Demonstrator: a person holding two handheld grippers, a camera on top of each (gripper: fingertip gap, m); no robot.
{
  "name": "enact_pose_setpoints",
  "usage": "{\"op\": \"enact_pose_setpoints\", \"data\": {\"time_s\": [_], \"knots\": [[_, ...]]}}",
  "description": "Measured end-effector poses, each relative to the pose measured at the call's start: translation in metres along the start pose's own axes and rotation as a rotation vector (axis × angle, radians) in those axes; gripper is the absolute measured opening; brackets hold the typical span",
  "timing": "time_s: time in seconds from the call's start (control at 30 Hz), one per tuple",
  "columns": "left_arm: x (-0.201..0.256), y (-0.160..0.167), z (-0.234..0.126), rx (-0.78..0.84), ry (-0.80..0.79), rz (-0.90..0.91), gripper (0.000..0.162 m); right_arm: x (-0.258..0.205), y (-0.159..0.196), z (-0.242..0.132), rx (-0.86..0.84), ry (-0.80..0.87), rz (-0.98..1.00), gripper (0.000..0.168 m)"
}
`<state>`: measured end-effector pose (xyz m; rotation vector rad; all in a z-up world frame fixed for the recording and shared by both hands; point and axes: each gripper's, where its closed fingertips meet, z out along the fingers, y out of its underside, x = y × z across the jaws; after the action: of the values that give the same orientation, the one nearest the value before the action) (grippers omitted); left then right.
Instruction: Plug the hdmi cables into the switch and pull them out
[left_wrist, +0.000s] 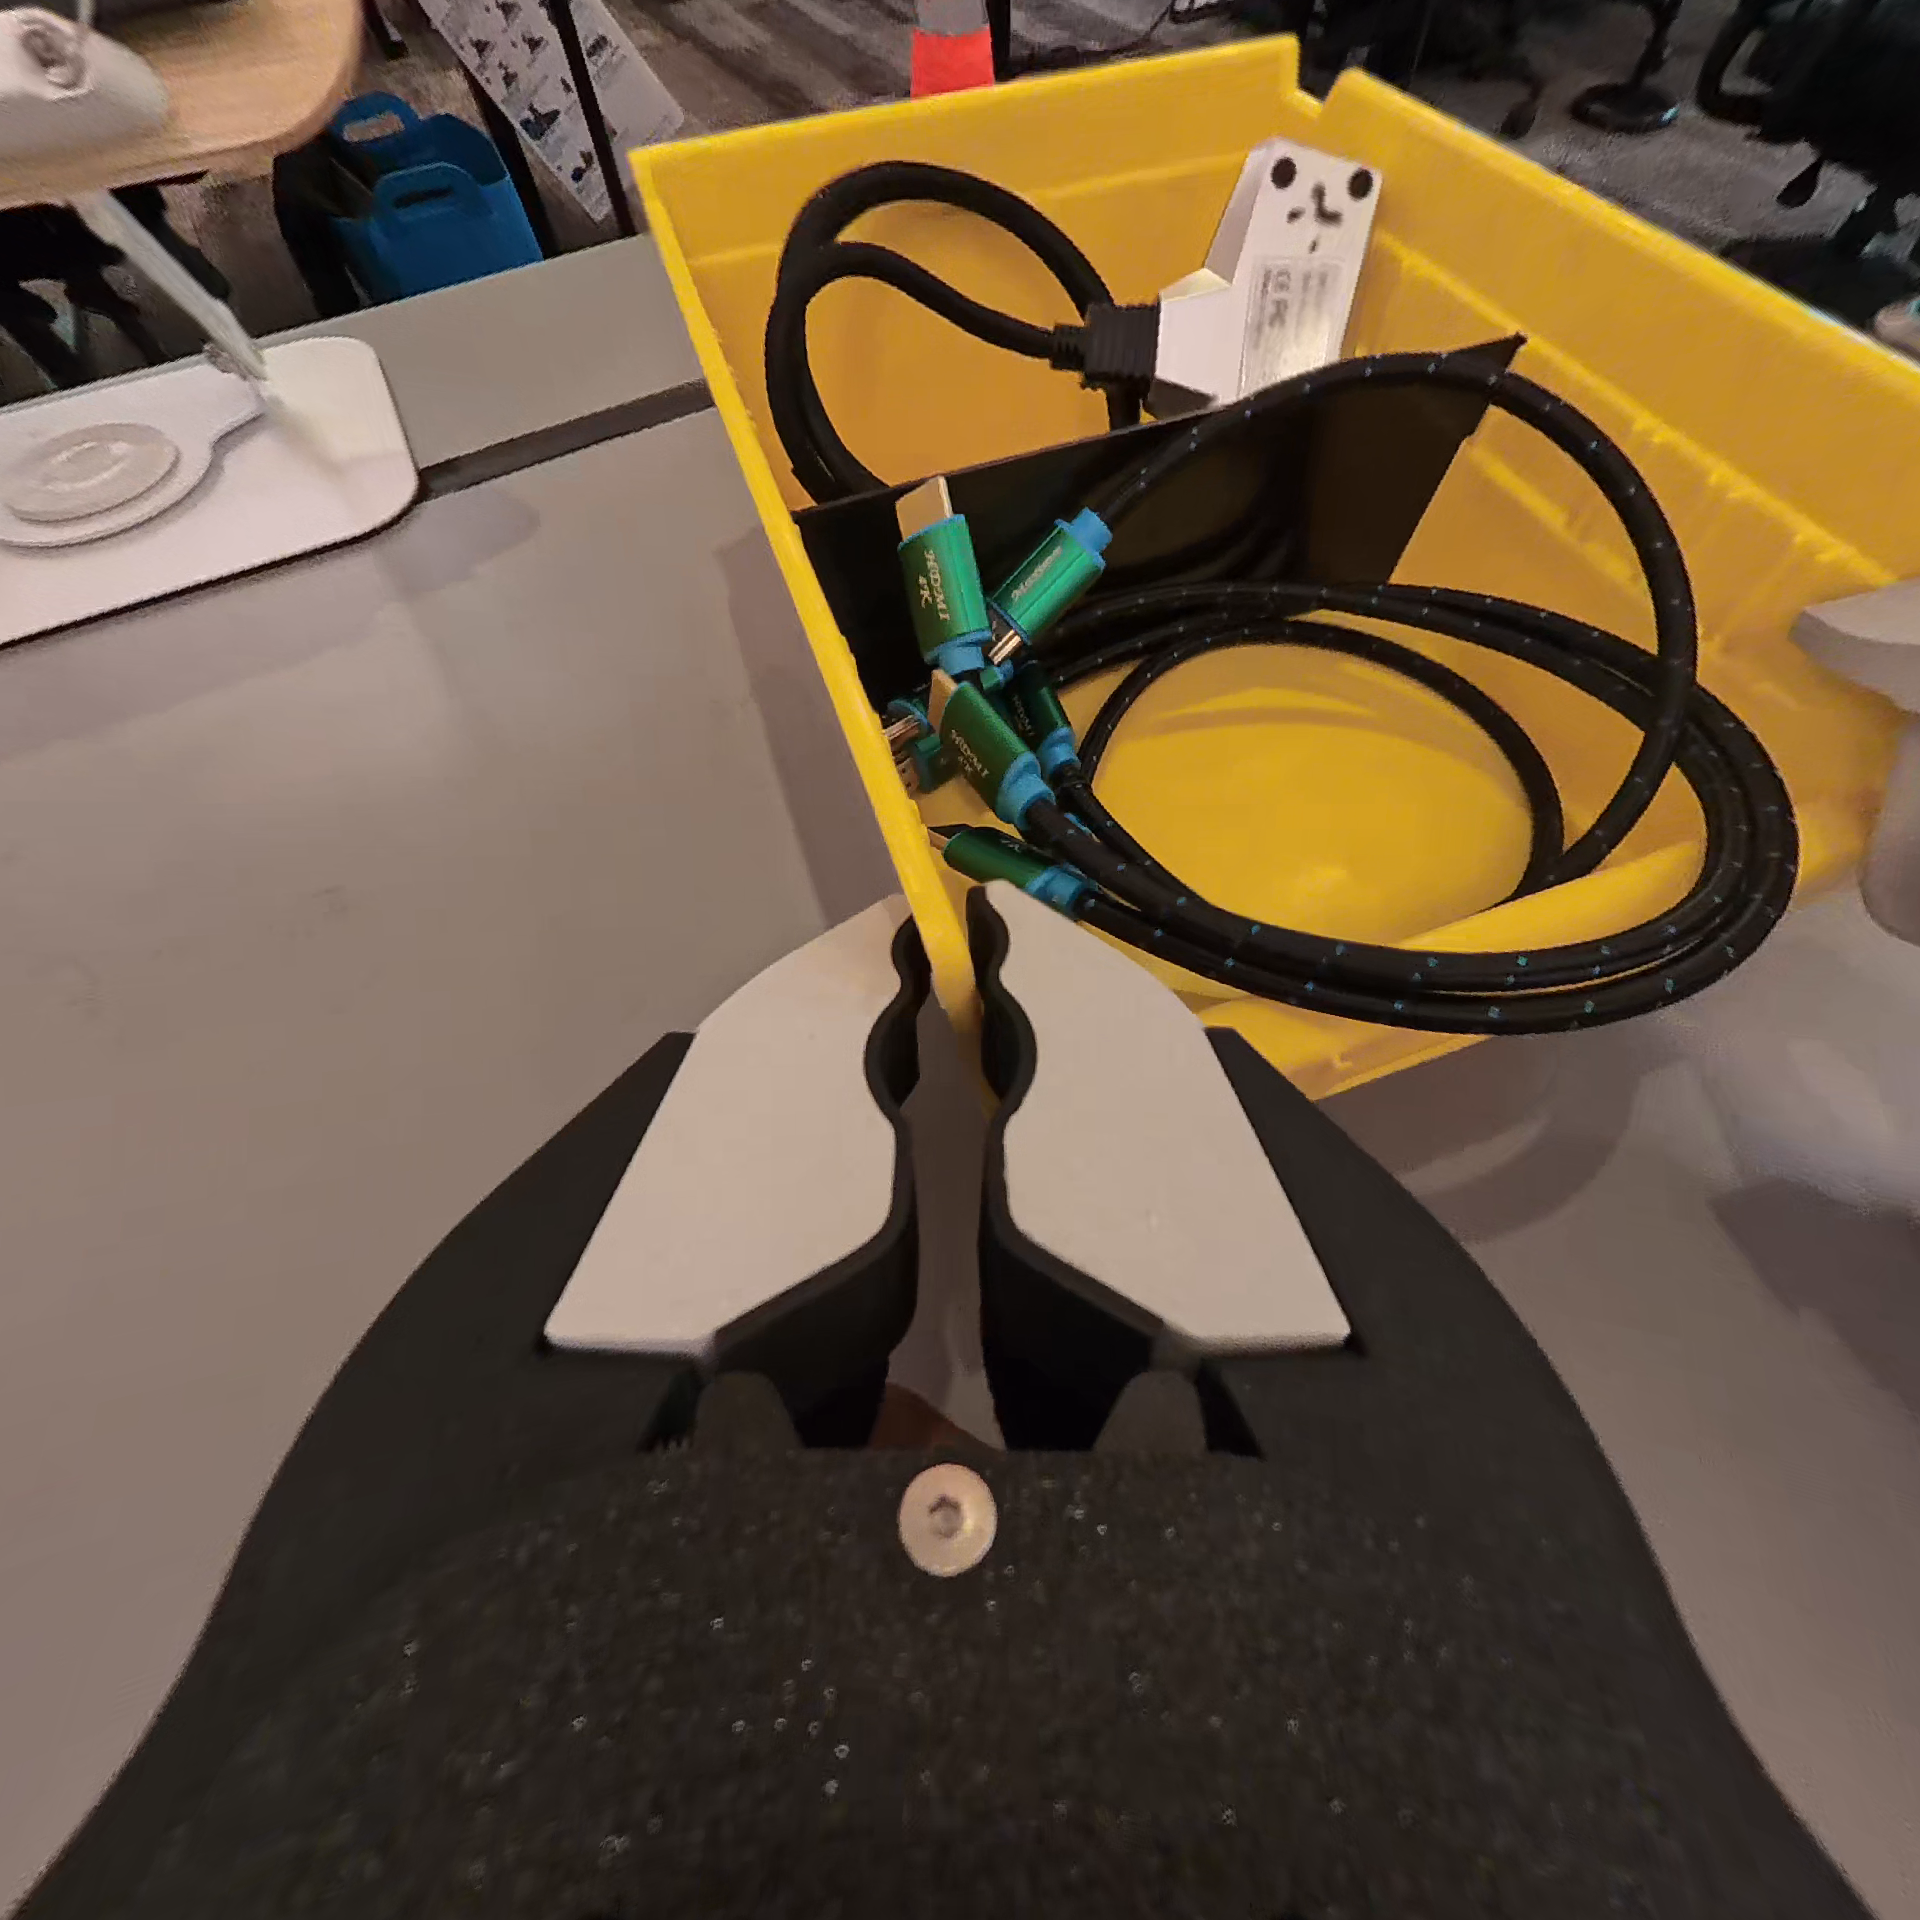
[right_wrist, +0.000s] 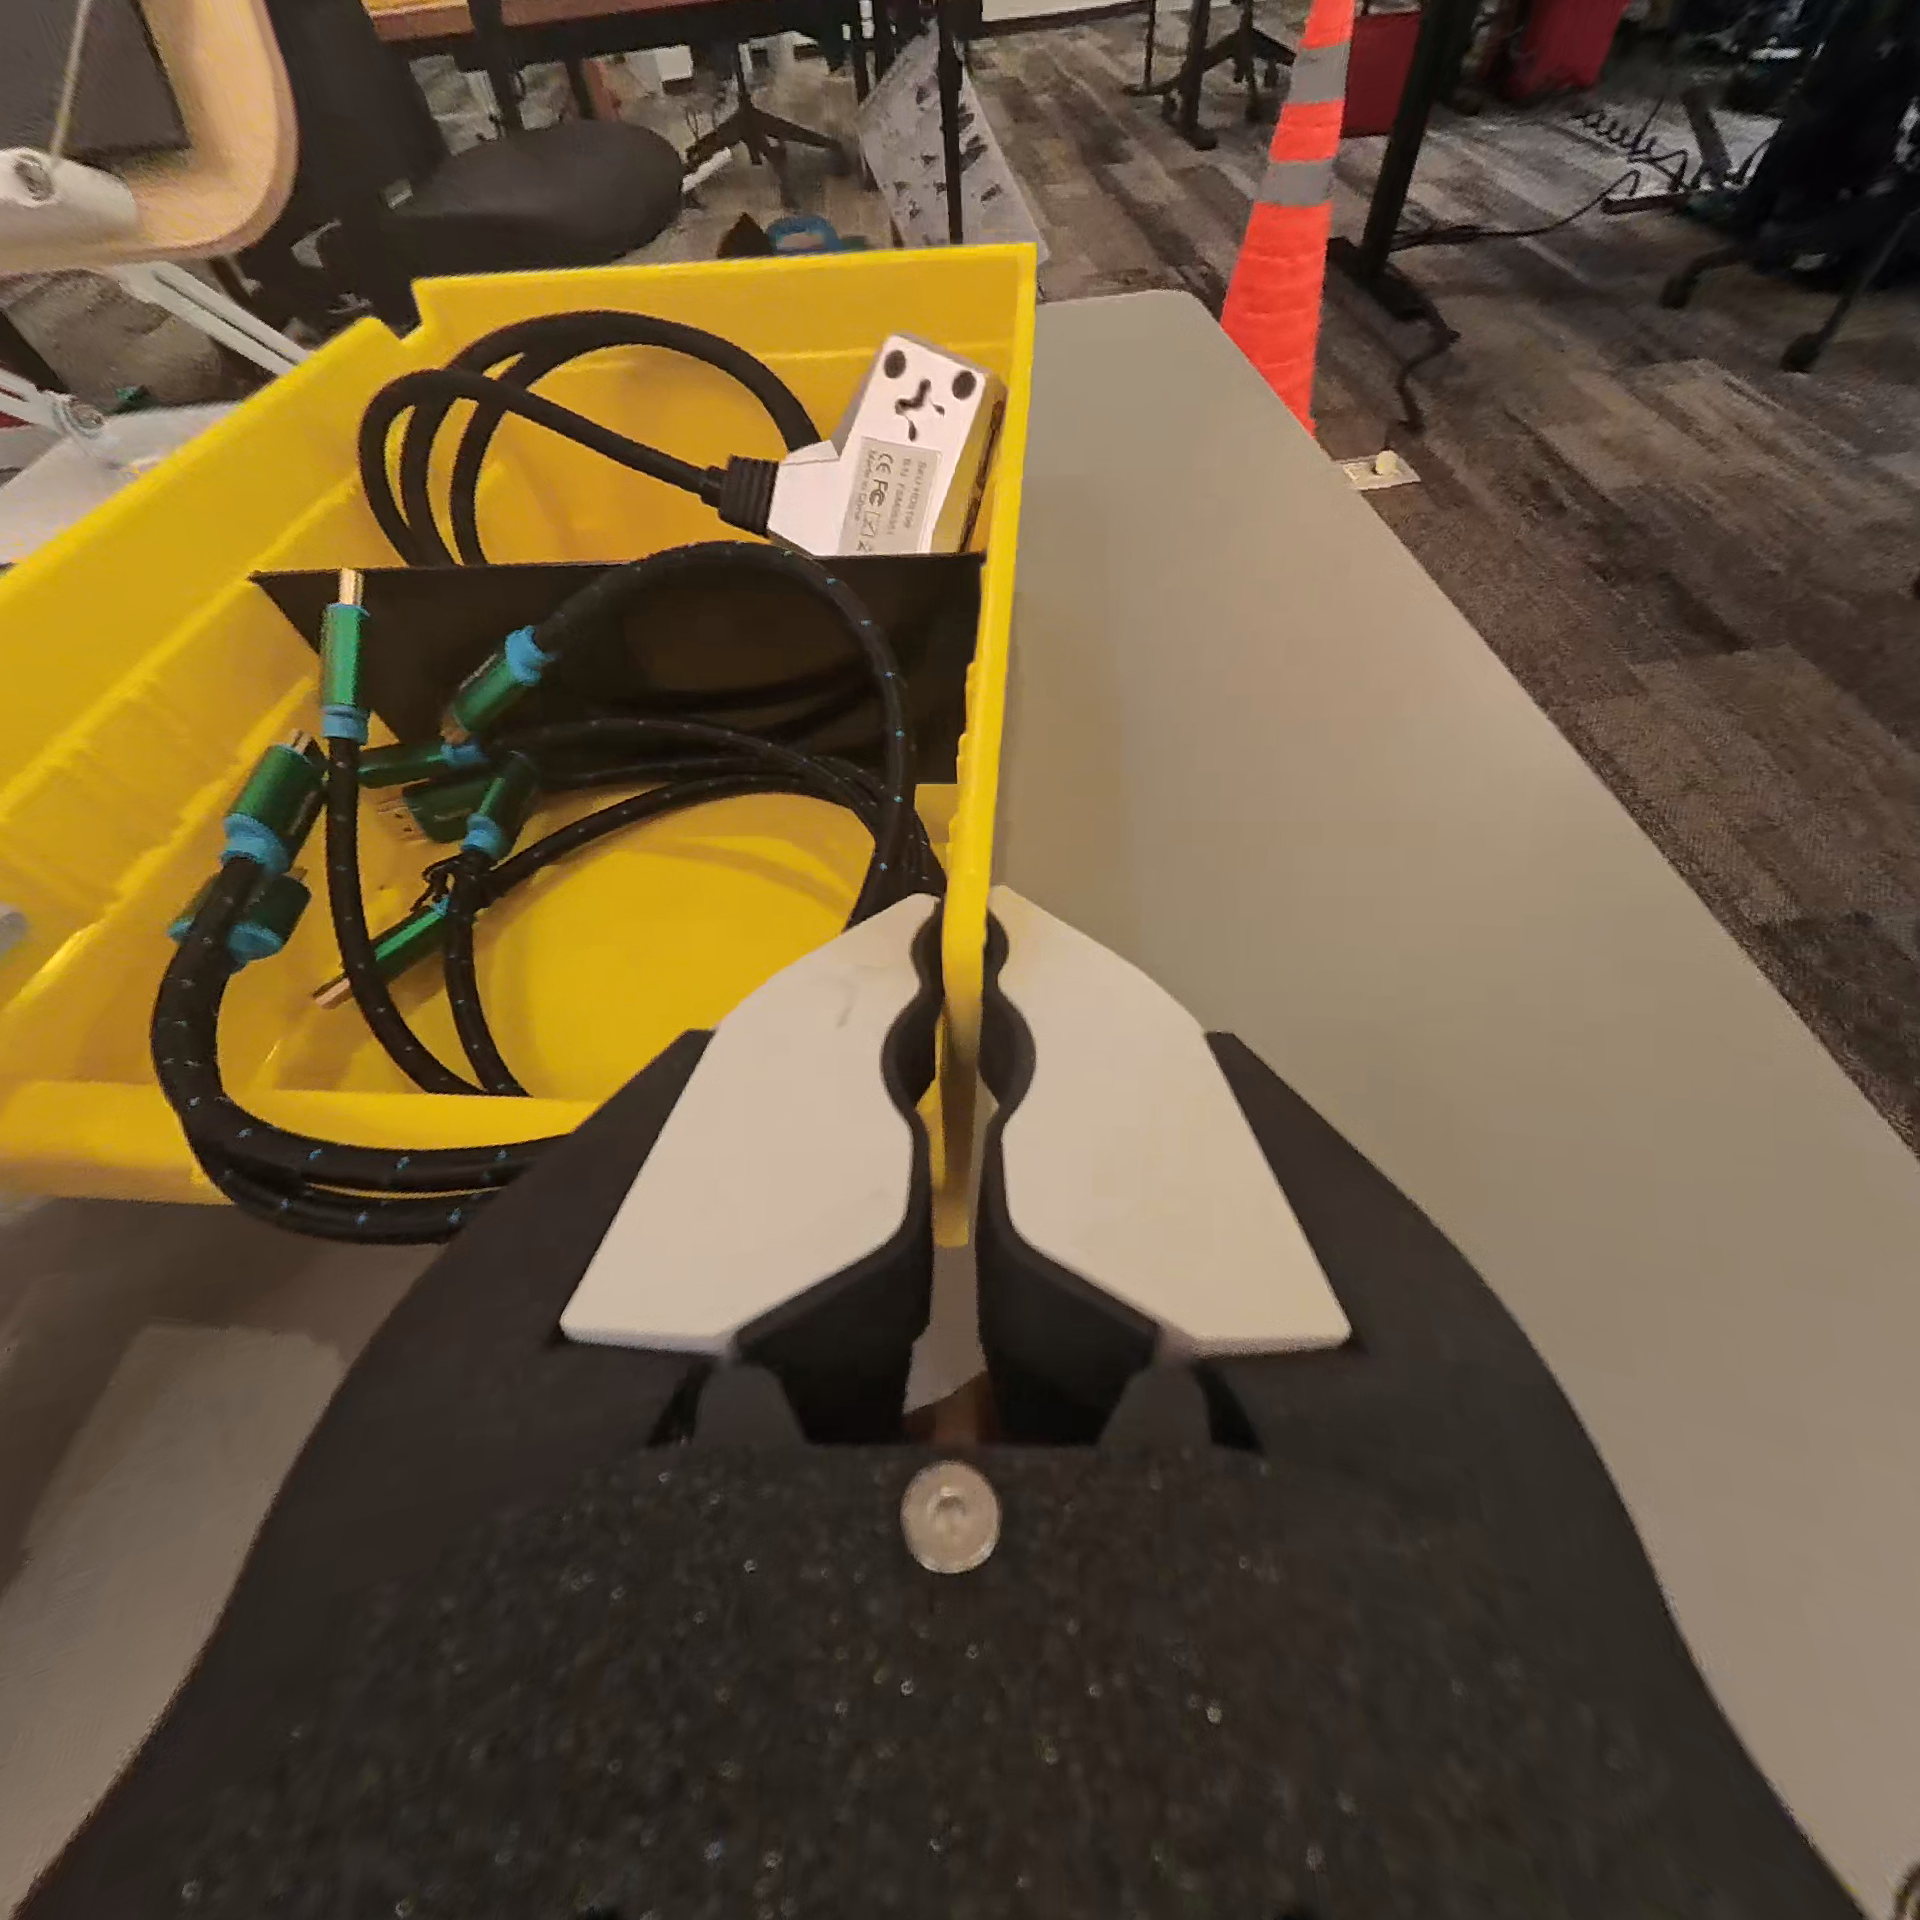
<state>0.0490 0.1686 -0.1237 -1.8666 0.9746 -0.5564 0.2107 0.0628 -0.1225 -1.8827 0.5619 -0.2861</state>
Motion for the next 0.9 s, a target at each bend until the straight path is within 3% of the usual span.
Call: {"op": "enact_pose_setpoints", "data": {"time_s": [0.1, 0.23, 0.37, 0.5, 0.67, 0.73, 0.8, 0.9], "knots": [[-0.024, 0.007, -0.029, 0.021, -0.01, -0.019, 0.006, -0.031, -0.006, -0.021, 0.03, -0.011, -0.009, 0.003], [-0.086, 0.019, -0.088, 0.059, -0.104, -0.008, 0.005, -0.108, 0.0, -0.046, 0.055, -0.086, 0.016, 0.003], [-0.164, 0.045, -0.129, 0.043, -0.239, -0.04, 0.004, -0.201, 0.017, -0.041, 0.024, -0.199, 0.001, 0.004], [-0.215, 0.067, -0.147, 0.049, -0.287, -0.075, 0.005, -0.261, 0.021, -0.029, 0.037, -0.234, -0.05, 0.004], [-0.228, 0.088, -0.149, -0.004, -0.284, -0.05, 0.006, -0.283, 0.028, -0.016, 0.043, -0.216, -0.063, 0.003], [-0.218, 0.091, -0.155, -0.02, -0.263, -0.013, 0.017, -0.281, 0.029, -0.015, 0.048, -0.221, -0.049, 0.003], [-0.204, 0.091, -0.174, -0.013, -0.189, -0.057, 0.029, -0.282, 0.029, -0.015, 0.045, -0.228, -0.063, 0.003], [-0.209, 0.092, -0.226, 0.052, -0.074, -0.214, 0.032, -0.282, 0.03, -0.016, 0.027, -0.259, -0.1, 0.004]]}}
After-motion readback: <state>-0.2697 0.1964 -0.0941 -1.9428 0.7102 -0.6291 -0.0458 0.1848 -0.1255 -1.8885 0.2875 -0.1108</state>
